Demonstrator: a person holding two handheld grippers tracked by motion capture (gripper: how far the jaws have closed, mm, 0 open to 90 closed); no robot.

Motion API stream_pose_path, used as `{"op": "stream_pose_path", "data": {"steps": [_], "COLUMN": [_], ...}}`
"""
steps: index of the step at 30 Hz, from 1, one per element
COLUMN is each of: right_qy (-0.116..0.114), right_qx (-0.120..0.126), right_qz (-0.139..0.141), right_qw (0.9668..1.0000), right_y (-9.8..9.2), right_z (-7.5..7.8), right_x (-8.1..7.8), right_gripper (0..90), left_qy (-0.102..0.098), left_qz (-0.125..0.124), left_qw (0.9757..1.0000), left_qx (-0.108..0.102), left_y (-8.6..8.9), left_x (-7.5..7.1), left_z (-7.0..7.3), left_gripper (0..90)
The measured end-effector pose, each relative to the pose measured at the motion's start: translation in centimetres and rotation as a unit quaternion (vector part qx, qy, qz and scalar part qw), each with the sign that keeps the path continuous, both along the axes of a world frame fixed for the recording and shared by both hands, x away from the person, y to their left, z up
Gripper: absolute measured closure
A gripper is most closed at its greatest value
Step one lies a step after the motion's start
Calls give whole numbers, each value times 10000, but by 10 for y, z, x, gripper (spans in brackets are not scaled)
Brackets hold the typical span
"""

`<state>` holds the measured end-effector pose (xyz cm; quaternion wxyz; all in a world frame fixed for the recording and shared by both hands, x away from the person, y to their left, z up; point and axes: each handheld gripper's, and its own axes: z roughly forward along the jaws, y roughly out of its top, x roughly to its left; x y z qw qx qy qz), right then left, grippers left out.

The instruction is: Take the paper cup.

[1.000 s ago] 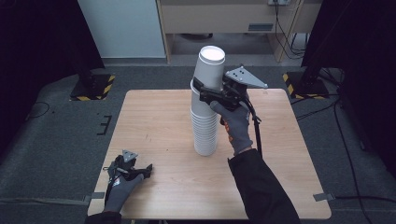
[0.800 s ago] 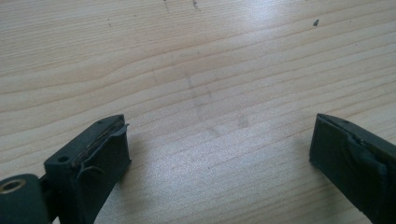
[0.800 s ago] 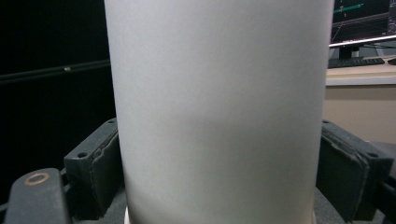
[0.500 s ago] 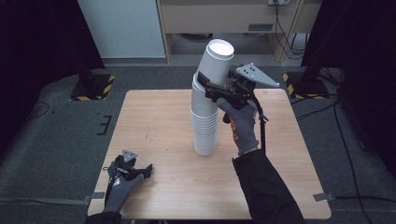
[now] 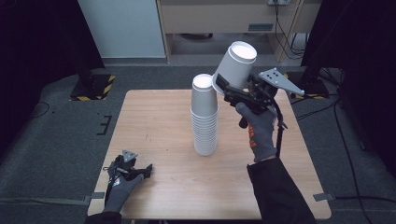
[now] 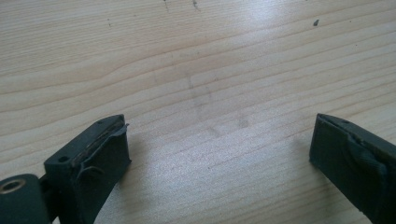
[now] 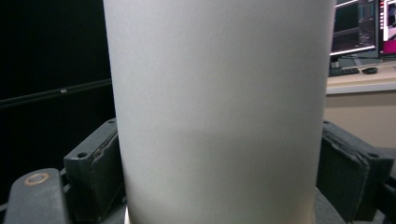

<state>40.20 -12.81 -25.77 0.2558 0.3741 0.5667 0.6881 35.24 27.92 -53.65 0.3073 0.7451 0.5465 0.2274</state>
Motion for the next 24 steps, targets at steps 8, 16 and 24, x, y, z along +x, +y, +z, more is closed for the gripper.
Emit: {"op": "stream_pose_path", "data": {"steps": [8, 16, 24], "right_qy": [75, 212, 399], "right_qx": [42, 24, 82], "right_qz": [-104, -142, -126], "right_qw": [9999, 9997, 9991], "right_y": [-27, -44, -53], "right_z": [-12, -32, -52], "right_x": [-18, -31, -40], "right_gripper": [132, 131, 130], "left_qy": [-1, -1, 29], "left_qz": [3, 1, -60], "left_qw": [10000, 10000, 10000], "left_qx": [-1, 0, -4], "left_y": [0, 0, 0], "left_x": [0, 0, 0], "left_z": [0, 0, 0], "left_gripper": [40, 40, 24]}}
